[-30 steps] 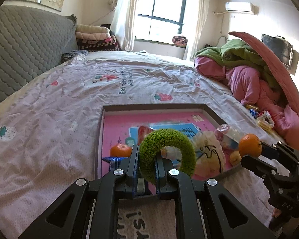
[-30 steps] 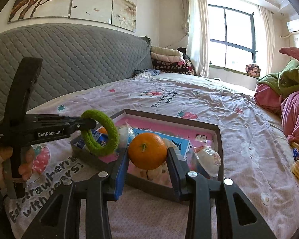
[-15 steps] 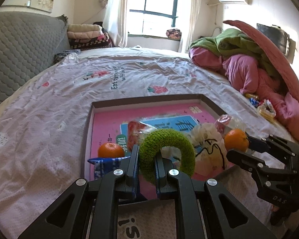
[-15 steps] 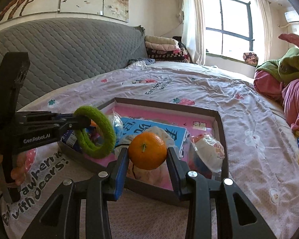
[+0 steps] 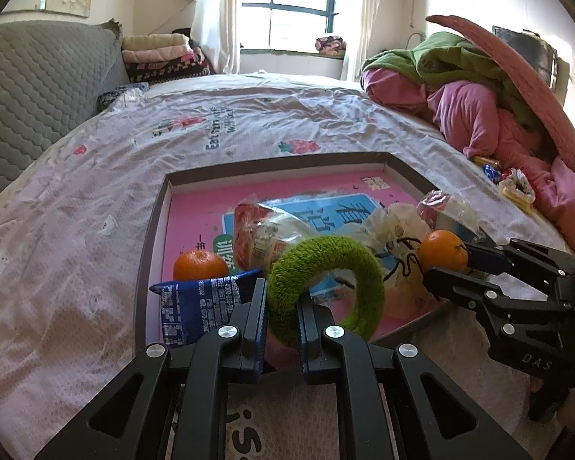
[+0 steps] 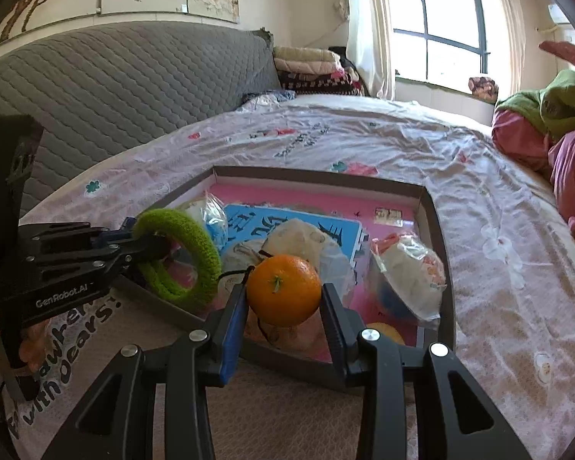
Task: Organize objects
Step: 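Lower the green ring into the tray and open the left tool while the right tool releases the orange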
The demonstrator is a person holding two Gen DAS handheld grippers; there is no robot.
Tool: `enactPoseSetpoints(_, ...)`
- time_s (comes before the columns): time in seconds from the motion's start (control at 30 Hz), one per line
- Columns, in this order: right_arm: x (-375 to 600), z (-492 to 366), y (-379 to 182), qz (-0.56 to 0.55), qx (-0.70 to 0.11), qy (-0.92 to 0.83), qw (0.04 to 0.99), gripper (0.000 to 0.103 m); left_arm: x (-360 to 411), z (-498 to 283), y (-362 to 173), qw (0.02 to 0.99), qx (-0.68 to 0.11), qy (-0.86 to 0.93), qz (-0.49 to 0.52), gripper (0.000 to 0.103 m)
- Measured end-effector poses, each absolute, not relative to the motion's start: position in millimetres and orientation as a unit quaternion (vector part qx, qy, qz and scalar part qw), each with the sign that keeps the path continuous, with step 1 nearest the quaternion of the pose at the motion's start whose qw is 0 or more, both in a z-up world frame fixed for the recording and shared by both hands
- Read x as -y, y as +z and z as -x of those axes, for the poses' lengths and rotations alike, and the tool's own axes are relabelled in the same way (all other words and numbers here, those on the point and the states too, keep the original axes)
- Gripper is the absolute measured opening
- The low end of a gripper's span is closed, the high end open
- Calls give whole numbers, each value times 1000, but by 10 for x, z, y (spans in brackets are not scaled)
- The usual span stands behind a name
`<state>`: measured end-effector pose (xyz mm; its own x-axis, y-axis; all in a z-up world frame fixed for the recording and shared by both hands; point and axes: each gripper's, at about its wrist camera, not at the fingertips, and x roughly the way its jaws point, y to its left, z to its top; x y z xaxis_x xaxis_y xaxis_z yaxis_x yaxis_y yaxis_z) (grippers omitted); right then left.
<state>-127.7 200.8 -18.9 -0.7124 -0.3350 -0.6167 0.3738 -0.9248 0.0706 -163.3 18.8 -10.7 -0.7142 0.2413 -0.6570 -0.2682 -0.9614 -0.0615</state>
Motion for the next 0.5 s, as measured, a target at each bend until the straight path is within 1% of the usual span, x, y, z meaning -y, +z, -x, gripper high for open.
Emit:
enactPoseSetpoints(0.2, -2052, 1315, -226, -342, -17, -920, 190, 39, -226, 1631, -143, 136, -28, 922, 362, 14)
enactPoseSetpoints(0.33, -2056, 1308, -224, -344, -14, -920, 188, 39, -257, 1624, -184, 133, -33, 917, 375, 16)
enactPoseSetpoints(0.5, -2054, 1299, -220, -345, -14, -920, 187, 39, -265, 1620, -192, 132, -34, 914, 381, 17)
